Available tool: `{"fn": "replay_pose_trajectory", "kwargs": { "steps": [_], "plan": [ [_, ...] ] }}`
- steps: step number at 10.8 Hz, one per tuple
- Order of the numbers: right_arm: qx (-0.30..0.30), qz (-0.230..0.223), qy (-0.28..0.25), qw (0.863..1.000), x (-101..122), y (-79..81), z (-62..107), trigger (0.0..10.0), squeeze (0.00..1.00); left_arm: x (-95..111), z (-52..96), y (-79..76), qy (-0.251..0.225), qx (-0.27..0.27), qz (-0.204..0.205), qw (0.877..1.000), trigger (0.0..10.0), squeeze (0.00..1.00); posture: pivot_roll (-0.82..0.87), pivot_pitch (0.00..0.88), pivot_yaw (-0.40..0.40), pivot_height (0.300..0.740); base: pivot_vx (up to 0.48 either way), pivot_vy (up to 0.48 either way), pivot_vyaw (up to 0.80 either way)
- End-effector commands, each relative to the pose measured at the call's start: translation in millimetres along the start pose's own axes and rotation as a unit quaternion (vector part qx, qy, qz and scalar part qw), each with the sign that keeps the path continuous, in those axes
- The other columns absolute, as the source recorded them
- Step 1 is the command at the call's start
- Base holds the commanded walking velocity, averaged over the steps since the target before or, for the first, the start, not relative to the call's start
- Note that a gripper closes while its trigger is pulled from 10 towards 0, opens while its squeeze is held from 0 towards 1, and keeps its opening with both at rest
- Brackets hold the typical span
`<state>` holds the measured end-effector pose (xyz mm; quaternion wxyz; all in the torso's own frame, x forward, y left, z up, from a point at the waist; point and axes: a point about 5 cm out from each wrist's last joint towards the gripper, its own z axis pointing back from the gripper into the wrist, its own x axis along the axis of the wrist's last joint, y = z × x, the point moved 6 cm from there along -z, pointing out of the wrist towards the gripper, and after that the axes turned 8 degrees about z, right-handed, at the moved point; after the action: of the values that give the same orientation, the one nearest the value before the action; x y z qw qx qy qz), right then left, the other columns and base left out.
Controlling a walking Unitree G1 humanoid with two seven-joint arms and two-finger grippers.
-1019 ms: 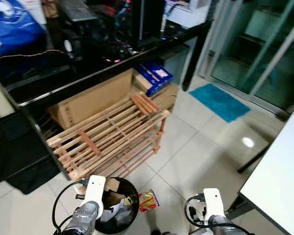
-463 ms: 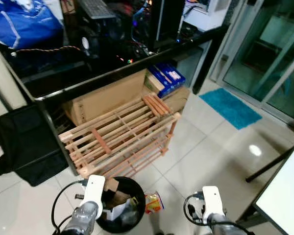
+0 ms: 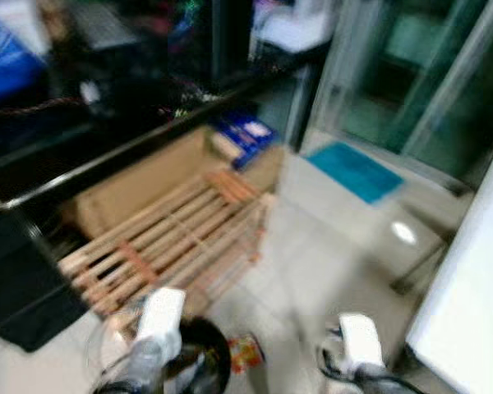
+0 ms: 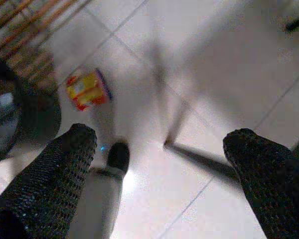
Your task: Picking trash to rubbish bin
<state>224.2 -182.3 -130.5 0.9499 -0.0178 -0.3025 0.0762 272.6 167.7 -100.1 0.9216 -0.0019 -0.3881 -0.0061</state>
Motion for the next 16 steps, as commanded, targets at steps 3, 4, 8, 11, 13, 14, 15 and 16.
{"fn": "replay_pose_trajectory", "kwargs": {
  "steps": [3,4,8,11,13,14,15,16],
  "plan": [
    [0.003,0.002,-0.009,1.000,6,4.8,-1.1,10.0,0.00,-10,3.1,14.7,0.014,0.016,-0.001,1.000,10.0,0.00,0.03,0.037,-0.065,0.740,0.000,0.000,0.00],
    [0.002,0.002,-0.008,1.000,6,4.5,-1.0,10.0,0.00,-11,3.1,14.6,0.015,0.015,-0.001,1.000,10.0,0.00,0.03,0.037,-0.065,0.740,0.000,0.000,0.00],
    [0.001,0.002,0.000,1.000,-2,2.9,0.1,10.0,0.00,-15,3.7,14.7,0.024,0.010,0.009,1.000,10.0,0.00,0.02,0.045,-0.066,0.740,0.000,0.000,0.00],
    [-0.001,-0.002,0.008,1.000,-6,2.1,0.6,10.0,0.00,-13,3.1,13.8,0.028,-0.006,0.007,1.000,10.0,0.00,0.02,0.047,-0.066,0.740,0.000,0.000,-0.26],
    [0.000,0.000,0.011,1.000,-8,3.2,0.9,10.0,0.00,-7,1.3,9.1,0.025,-0.013,0.002,1.000,10.0,0.00,0.02,0.048,-0.066,0.740,0.000,0.000,-0.77],
    [0.001,0.000,0.013,1.000,-10,3.3,1.0,10.0,0.00,-7,1.1,8.5,0.024,-0.014,0.003,1.000,10.0,0.00,0.02,0.048,-0.066,0.740,0.000,0.000,-0.77],
    [0.001,0.001,0.016,1.000,-12,3.5,1.4,10.0,0.00,-7,1.3,8.5,0.025,-0.015,0.003,1.000,10.0,0.00,0.02,0.048,-0.064,0.740,0.000,0.000,-0.77],
    [0.002,0.003,0.019,1.000,-14,4.1,1.6,10.0,0.00,-8,1.5,9.2,0.026,-0.015,0.003,1.000,10.0,0.00,0.02,0.047,-0.063,0.740,0.000,0.000,-0.77]
  ]
}}
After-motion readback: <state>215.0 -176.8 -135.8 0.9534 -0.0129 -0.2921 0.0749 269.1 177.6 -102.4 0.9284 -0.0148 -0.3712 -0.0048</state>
